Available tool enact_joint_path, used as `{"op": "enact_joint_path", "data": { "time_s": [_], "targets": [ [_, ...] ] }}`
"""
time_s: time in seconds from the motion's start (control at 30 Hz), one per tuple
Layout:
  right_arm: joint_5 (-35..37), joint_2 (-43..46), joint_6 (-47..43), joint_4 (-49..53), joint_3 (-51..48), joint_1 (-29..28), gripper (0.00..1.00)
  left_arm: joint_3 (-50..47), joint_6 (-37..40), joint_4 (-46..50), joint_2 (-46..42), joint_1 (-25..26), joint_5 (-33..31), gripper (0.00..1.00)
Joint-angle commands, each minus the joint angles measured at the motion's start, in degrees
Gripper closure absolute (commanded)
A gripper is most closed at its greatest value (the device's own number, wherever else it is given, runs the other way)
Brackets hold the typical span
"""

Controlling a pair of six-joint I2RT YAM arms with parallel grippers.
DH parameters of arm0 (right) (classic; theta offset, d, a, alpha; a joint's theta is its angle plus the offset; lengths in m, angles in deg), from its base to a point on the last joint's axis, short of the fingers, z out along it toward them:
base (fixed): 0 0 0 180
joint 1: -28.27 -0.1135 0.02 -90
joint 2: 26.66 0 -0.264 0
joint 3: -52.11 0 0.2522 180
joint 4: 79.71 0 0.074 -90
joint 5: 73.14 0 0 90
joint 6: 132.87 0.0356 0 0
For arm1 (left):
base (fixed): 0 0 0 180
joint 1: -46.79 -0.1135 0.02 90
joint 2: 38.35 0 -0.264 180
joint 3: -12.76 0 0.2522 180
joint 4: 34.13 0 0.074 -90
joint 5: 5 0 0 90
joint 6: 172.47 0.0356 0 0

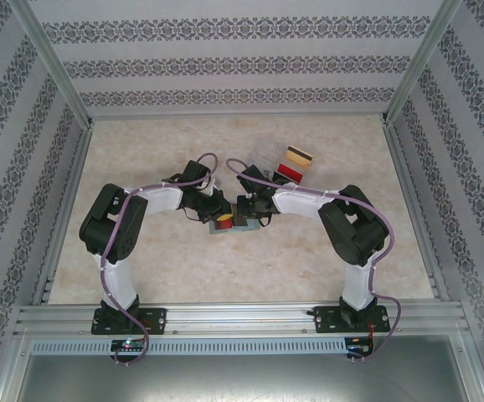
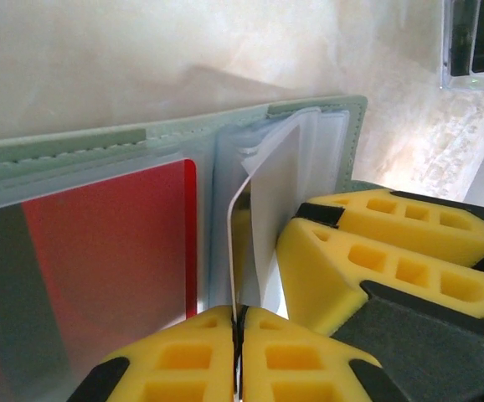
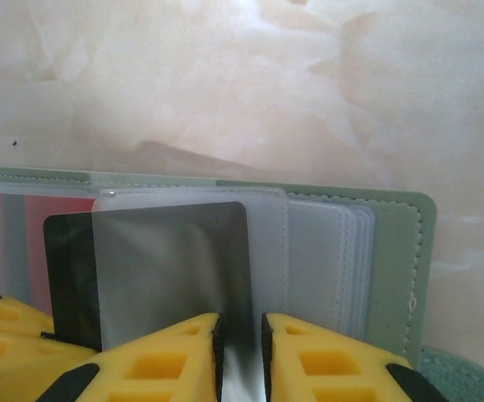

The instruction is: Take the credit cards out of the card holder

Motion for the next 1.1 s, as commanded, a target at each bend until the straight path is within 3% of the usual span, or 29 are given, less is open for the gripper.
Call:
{"op": "enact_joint_path", "data": {
  "time_s": [0.0,0.3,0.5,0.63,0.8,0.97,1.07],
  "targets": [
    [2.36,-2.5,0.03,3.31,-0.43,-0.1,0.78,-0.92,2.59,0.41,-2.81,-1.32,1.51,0.92],
    [0.2,0.43,-0.4,0.06,-1.93,0.61,0.78,-3.05,14.15,10.84,-11.97,-6.83,1.36,0.94],
    [-7.86,9.08,-1.71,-5.44,-3.22,2.08,0.68,-2.79,16.84,12.71,-20.61,-10.15,3.08,0.93],
    [-15.15,14.31,-0.68,-13.37,-5.63,4.25,0.52,-1.86,14.95,9.87,-24.54,-11.04,5.53,0.93],
    [-27.21,16.53,5.36,-26.75,-8.61,9.08,0.4,-0.9,9.95,3.88,-27.16,-11.0,8.87,0.92],
    [-38.62,14.67,10.5,-34.41,-6.39,11.14,0.36,-0.7,4.38,-0.43,-28.42,-10.99,9.79,0.93],
    [-43.26,13.4,11.32,-33.71,-3.85,11.46,0.38,-1.42,0.32,-3.77,-28.92,-11.01,10.47,0.93]
  ]
}}
